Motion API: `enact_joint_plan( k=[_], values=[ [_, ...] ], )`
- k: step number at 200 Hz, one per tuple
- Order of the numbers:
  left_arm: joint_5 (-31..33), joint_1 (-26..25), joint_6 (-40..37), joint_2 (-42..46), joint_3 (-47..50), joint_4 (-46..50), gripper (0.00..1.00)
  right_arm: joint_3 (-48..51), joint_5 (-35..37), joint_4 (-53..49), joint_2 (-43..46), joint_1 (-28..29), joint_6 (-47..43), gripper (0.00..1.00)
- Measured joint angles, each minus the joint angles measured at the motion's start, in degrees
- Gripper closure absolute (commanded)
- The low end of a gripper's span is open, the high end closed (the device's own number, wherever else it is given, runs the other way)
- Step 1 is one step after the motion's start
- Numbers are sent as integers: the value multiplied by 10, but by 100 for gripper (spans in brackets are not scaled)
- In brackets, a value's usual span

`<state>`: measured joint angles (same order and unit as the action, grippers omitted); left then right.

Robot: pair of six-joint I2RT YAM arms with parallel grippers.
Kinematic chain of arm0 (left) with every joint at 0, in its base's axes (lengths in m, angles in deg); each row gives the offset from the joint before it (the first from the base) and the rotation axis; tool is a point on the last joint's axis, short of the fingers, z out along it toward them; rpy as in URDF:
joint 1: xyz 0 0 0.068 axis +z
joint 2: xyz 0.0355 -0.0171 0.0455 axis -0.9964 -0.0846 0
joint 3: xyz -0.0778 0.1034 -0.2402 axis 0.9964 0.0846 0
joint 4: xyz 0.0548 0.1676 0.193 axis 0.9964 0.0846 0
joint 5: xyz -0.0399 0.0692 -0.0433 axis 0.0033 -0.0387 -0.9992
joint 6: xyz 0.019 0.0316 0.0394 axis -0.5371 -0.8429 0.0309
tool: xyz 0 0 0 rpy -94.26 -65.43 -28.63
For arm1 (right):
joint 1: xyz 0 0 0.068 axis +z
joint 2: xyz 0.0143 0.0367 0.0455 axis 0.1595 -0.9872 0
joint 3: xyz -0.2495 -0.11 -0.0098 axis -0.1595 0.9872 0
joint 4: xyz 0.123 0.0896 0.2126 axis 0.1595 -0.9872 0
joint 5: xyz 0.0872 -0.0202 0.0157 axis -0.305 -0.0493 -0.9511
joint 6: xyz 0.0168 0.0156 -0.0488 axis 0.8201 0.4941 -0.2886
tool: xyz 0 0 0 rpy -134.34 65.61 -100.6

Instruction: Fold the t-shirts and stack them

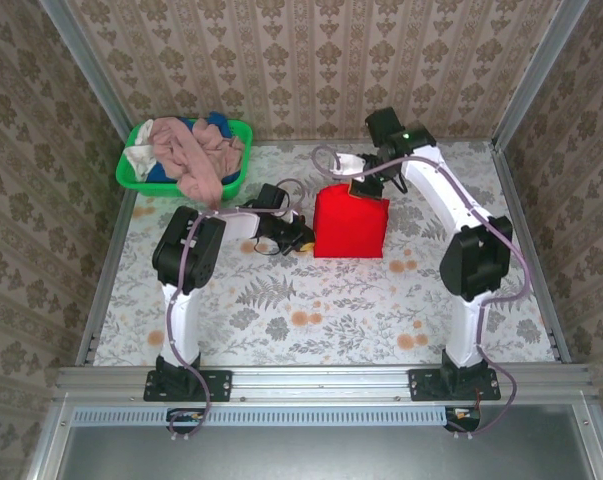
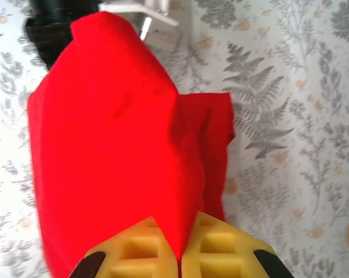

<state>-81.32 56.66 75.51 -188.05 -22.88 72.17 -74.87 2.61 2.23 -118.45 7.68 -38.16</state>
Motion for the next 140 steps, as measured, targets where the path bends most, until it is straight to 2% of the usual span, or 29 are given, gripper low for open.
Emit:
enact_joint_plan(
  k=[62,95,140],
  values=[
    [-33,9,-17,-14,-22,30,100,-206,-17,-49,-211,-15,-16,100],
    [-33,9,-19,-14,-22,31,100,-216,6,-68,-258,-17,-14,100],
    [-33,9,-19,-14,-21,30,100,-213,23,-87,-263,-23,9,100]
  ],
)
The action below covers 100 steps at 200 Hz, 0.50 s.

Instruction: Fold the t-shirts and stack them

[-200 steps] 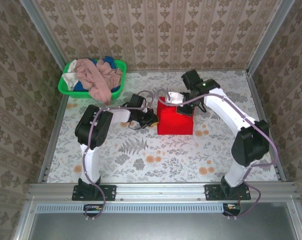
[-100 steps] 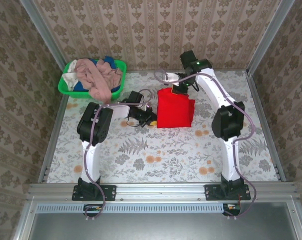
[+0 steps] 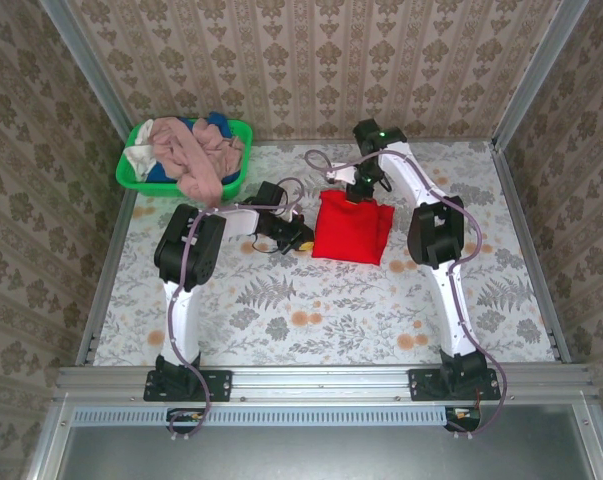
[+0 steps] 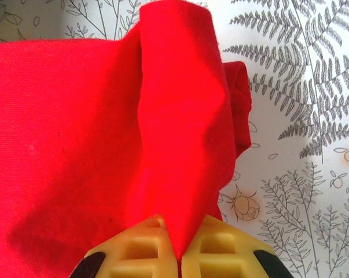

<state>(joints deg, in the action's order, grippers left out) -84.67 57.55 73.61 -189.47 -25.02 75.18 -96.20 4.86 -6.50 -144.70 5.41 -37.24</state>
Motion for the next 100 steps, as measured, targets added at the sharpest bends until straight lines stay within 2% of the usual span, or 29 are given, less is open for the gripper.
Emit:
enact_joint_plan(
  k=[40,75,100],
  values=[
    [2,0,0,2,1,-1,100,32,8,2,18,-1,44,100],
    [3,-1,0,2,1,-1,100,175,2,70,127,2,99,100],
    [4,-1,0,2,3,-3,100,222,2,104,187,4,142,100]
  ],
)
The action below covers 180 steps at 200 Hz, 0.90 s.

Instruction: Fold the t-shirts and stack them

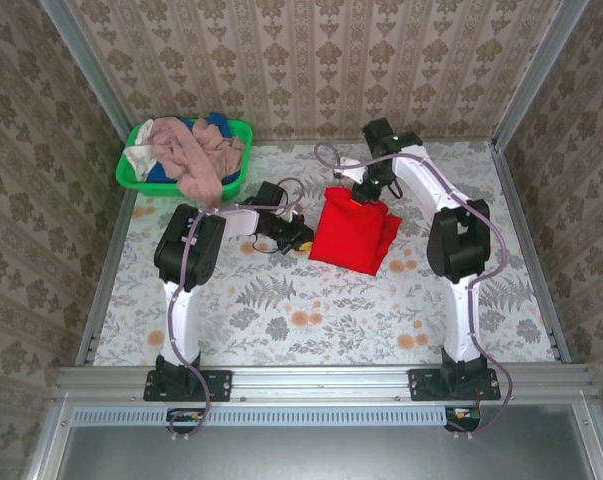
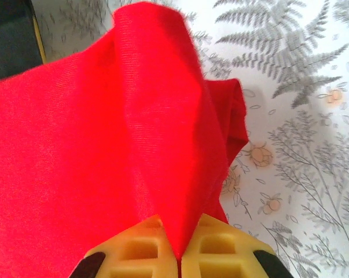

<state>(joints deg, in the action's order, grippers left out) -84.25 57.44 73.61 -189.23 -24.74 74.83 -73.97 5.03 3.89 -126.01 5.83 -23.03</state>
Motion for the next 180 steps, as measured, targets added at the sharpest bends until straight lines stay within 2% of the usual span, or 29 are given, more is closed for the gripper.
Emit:
enact_joint_plan(
  k=[43,93,180],
  values=[
    [0,0,0,2,5,-8,100,39,0,16,39,3,54,100],
    [0,0,0,2,5,-8,100,132,-15,64,107,3,131,100],
    [0,0,0,2,5,-8,100,158,-13,85,99,-17,236,100]
  ],
)
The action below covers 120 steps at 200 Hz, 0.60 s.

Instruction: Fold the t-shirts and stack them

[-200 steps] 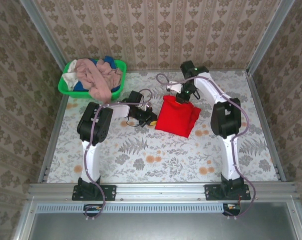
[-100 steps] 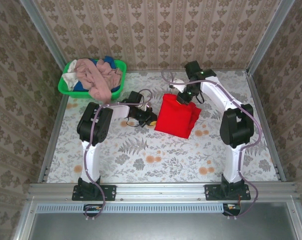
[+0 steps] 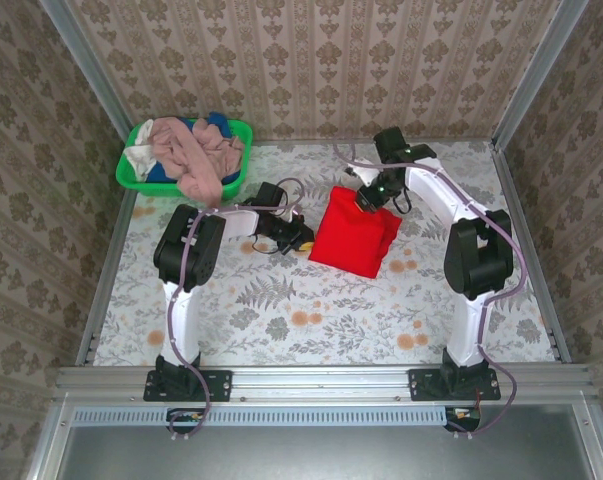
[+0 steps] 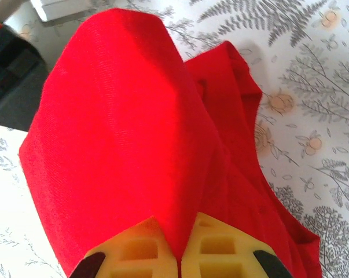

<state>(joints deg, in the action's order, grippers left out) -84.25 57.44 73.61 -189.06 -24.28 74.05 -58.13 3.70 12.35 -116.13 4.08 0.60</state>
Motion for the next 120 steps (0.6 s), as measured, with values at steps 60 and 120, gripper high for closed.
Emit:
enact_joint_plan(
  k=[60,120],
  values=[
    [0,0,0,0,0,0,100,-16,18,11,-81,-39,7,73],
    [41,-11,-5,22,22,-20,88,56,49,89,-9,-40,21,5]
  ],
)
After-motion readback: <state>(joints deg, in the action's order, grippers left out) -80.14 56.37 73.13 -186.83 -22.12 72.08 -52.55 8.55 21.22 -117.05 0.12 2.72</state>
